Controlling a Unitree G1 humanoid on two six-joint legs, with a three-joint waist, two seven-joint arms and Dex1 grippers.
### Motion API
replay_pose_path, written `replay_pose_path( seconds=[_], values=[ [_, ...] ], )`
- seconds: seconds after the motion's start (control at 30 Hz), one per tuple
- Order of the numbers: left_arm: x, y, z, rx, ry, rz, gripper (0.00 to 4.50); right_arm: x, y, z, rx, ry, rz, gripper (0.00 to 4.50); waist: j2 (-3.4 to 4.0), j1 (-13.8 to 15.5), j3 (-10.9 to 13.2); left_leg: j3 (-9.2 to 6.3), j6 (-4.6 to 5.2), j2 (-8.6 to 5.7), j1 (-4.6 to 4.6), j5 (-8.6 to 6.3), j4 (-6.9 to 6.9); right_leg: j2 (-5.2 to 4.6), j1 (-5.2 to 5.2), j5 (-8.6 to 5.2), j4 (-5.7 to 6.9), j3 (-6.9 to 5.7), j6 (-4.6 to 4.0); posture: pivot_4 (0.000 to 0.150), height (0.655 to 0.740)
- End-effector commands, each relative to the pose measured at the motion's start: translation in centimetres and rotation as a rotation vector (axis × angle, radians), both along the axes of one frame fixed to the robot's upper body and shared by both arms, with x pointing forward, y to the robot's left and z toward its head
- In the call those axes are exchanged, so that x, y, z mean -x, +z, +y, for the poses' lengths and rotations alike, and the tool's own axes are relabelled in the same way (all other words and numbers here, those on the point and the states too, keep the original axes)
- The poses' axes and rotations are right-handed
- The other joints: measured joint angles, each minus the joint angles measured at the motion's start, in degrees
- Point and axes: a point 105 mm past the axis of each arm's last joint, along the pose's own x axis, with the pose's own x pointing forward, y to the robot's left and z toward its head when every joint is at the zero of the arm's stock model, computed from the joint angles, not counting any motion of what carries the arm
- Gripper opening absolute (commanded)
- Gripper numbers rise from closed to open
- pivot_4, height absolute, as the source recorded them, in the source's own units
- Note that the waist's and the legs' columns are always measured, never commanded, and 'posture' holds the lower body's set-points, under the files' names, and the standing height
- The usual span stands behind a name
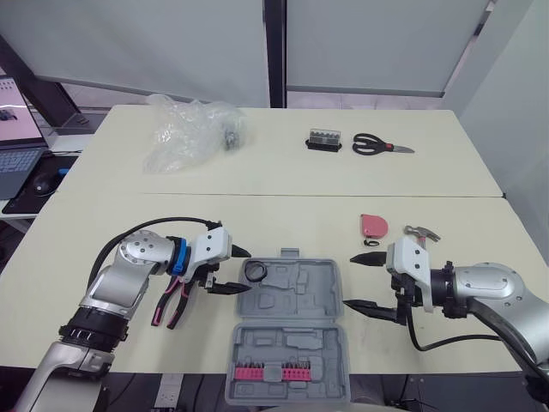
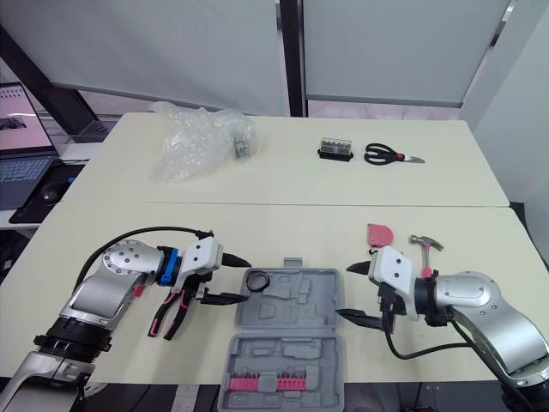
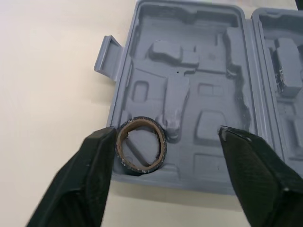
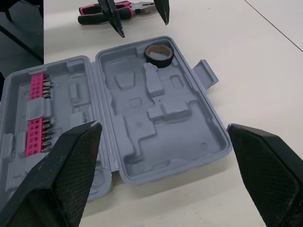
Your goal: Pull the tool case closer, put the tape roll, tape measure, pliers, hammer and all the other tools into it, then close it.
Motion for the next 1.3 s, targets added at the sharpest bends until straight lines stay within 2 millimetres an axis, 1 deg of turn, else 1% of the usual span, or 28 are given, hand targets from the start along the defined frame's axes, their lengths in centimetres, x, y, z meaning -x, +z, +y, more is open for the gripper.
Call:
replay_pose_path(
  seconds=[0.03, 0.17, 0.57, 0.73, 0.9, 1.03, 1.17, 1.3],
  values=[
    [-0.3, 0.8, -0.1, 0.041, 0.01, -0.022, 2.33, -0.1, 0.7, 0.3, -0.013, 0.014, -0.035, 4.5, 0.0, 0.0, 0.0, 0.0, 0.0, 0.0, 0.0, 0.0, 0.0, 0.0, 0.0, 0.0, 0.0, 0.0, 0.0, 0.15, 0.74],
    [-0.5, 0.5, -0.4, 0.037, 0.008, -0.023, 1.08, -0.1, 0.8, 0.4, -0.017, 0.013, -0.04, 4.5, 0.0, 0.0, 0.0, 0.01, 0.0, 0.0, 0.0, 0.0, 0.0, 0.0, 0.0, 0.0, 0.0, 0.0, 0.0, 0.15, 0.74],
    [-1.8, -1.2, -2.0, 0.026, -0.005, -0.04, 1.08, 0.0, 1.0, 0.7, -0.046, 0.005, -0.061, 4.5, 0.0, 0.0, 0.0, 0.0, 0.0, -0.01, 0.0, 0.0, 0.01, 0.0, 0.0, 0.0, 0.0, 0.0, 0.0, 0.15, 0.74],
    [-2.0, -2.6, -2.3, 0.009, -0.007, -0.003, 1.08, 0.0, 1.4, 1.0, -0.072, 0.01, -0.072, 4.5, 0.0, 0.0, 0.0, -0.02, 0.0, -0.01, 0.0, 0.0, 0.0, 0.02, 0.0, 0.0, 0.01, -0.01, 0.0, 0.15, 0.74],
    [-2.4, -4.2, -2.2, -0.012, 0.022, 0.028, 1.08, 0.0, 1.4, 1.1, -0.078, 0.014, -0.075, 4.5, 0.0, 0.0, 0.0, -0.02, 0.0, -0.02, -0.01, 0.0, 0.01, 0.01, 0.01, 0.0, 0.0, -0.02, 0.0, 0.15, 0.74],
    [-1.8, -5.5, -1.6, -0.052, 0.003, 0.054, 1.08, 0.0, 1.4, 1.2, -0.079, 0.014, -0.076, 4.5, 0.0, 0.0, 0.0, -0.02, 0.0, -0.02, 0.02, 0.0, 0.01, 0.01, 0.03, 0.0, 0.01, -0.02, 0.0, 0.15, 0.74],
    [-1.6, -5.6, -1.0, -0.047, 0.019, 0.063, 1.08, 0.0, 1.5, 1.2, -0.082, 0.015, -0.077, 4.5, 0.0, 0.0, 0.0, -0.02, 0.0, -0.02, 0.04, 0.0, 0.01, 0.01, 0.05, 0.0, 0.01, -0.02, 0.0, 0.15, 0.74],
    [-1.7, -4.9, -0.7, -0.014, 0.029, 0.045, 1.08, -0.1, 1.6, 1.4, -0.093, 0.018, -0.083, 4.5, 0.0, -0.1, 0.0, -0.02, 0.0, -0.01, 0.06, 0.0, 0.01, 0.01, 0.05, 0.0, 0.01, -0.02, 0.0, 0.15, 0.74]
  ],
)
